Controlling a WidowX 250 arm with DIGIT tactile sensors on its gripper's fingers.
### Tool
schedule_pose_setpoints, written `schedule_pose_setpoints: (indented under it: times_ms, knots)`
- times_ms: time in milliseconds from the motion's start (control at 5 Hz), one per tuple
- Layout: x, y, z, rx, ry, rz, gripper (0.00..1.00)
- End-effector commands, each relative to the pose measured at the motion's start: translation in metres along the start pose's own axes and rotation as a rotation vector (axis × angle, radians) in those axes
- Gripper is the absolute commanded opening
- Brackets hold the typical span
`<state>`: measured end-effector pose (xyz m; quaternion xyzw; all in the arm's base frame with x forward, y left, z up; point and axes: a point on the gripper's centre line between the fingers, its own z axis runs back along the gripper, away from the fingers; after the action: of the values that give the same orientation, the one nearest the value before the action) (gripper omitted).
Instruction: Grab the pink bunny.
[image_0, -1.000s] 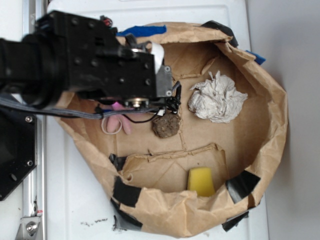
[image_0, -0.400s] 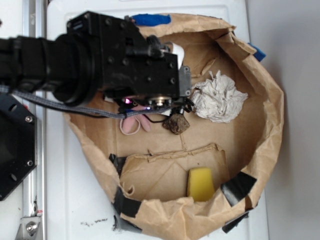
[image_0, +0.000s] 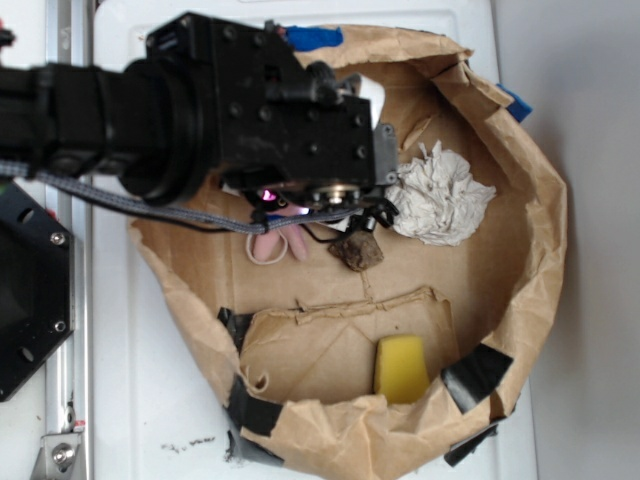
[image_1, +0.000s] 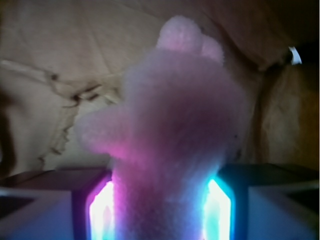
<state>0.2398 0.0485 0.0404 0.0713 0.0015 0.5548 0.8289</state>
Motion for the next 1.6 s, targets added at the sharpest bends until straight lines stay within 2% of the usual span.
schedule_pose_setpoints:
  times_ms: [0,200,400,600,800,1000,1400]
  knots:
    - [0.02,-0.016,0.053,-0.149,-0.129,-0.35,0.0]
    - [0.017,-0.018,0.083,-0.2,-0.197,-0.591,0.0]
    - [0.016,-0.022,0.096,-0.208,-0.241,-0.812,0.0]
    - [0.026,-0.036,0.11,-0.265,-0.333,-0.941,0.0]
    - [0.029,-0.041,0.128,-0.355,-0.278,-1.048,0.0]
    - [0.021,-0.034,0.14,-0.377,-0.169,-1.095,0.0]
    - [-0.006,-0.024,0.135,-0.331,-0.081,-1.163,0.0]
